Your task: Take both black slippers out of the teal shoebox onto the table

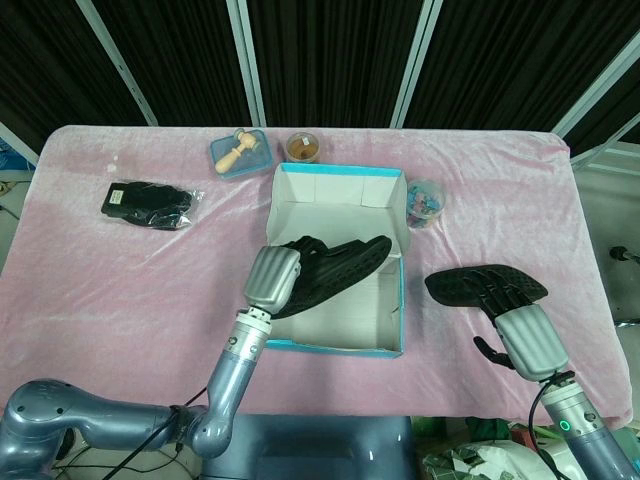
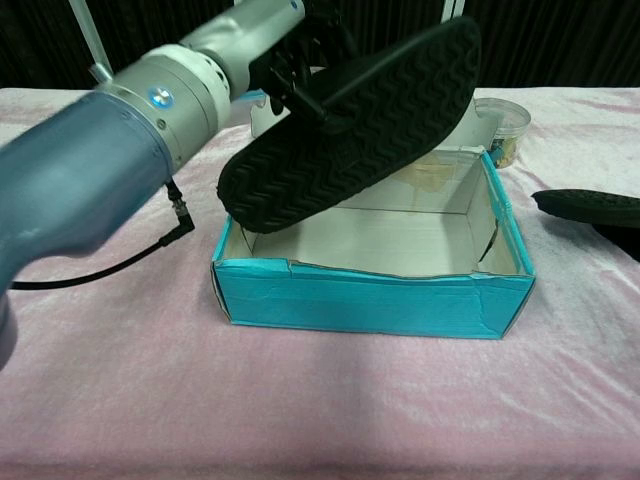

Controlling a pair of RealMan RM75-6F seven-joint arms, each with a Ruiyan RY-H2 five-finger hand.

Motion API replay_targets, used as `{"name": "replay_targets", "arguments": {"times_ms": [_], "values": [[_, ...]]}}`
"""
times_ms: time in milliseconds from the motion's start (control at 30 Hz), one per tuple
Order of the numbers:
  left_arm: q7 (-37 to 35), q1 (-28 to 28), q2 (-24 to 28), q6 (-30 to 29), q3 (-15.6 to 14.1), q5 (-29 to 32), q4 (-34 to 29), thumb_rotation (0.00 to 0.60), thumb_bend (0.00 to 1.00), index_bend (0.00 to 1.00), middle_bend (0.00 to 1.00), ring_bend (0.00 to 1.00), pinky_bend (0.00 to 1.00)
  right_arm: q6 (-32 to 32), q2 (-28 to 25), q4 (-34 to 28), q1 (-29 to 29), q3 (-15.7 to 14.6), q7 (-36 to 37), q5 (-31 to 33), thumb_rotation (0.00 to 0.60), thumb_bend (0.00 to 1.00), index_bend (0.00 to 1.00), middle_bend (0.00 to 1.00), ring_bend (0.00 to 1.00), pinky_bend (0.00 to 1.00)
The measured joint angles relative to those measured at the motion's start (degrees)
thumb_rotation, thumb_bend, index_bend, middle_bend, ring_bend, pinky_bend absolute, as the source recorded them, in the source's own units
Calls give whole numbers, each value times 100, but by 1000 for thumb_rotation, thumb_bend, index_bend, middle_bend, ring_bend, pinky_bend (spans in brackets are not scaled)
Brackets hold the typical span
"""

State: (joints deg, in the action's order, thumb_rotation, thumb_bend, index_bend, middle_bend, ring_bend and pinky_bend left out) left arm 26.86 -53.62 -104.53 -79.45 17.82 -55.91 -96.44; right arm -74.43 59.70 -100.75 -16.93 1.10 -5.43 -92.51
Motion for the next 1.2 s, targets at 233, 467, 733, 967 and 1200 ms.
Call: {"name": "replay_targets", "arguments": {"times_ms": [233, 467, 733, 967, 1200], "values": [[-722, 619, 882, -408, -27, -911, -1264, 600, 253, 377, 494, 479, 635, 35, 33, 57, -42, 48, 23, 31, 600, 216, 0, 62, 40, 224], [-924, 1510, 2170, -860, -438, -1520, -1803, 600, 253, 386, 497, 479, 621, 38, 61, 188, -71, 84, 154, 43, 600, 216, 0, 62, 40, 225], [-11, 2039, 2689, -817, -892, -975, -974, 600, 252, 388, 485, 473, 605, 74, 150, 344, -124, 95, 284, 14, 600, 216, 0, 62, 40, 224], [644, 2161, 2438, -492, -959, -63, -251, 600, 251, 381, 482, 470, 602, 88, 176, 418, -136, 82, 345, 9, 600, 217, 0, 62, 40, 224], [971, 2067, 1760, -11, -813, 545, 690, 600, 0, 89, 147, 29, 156, 88, 184, 488, -122, 71, 438, 48, 600, 217, 0, 62, 40, 224]]}}
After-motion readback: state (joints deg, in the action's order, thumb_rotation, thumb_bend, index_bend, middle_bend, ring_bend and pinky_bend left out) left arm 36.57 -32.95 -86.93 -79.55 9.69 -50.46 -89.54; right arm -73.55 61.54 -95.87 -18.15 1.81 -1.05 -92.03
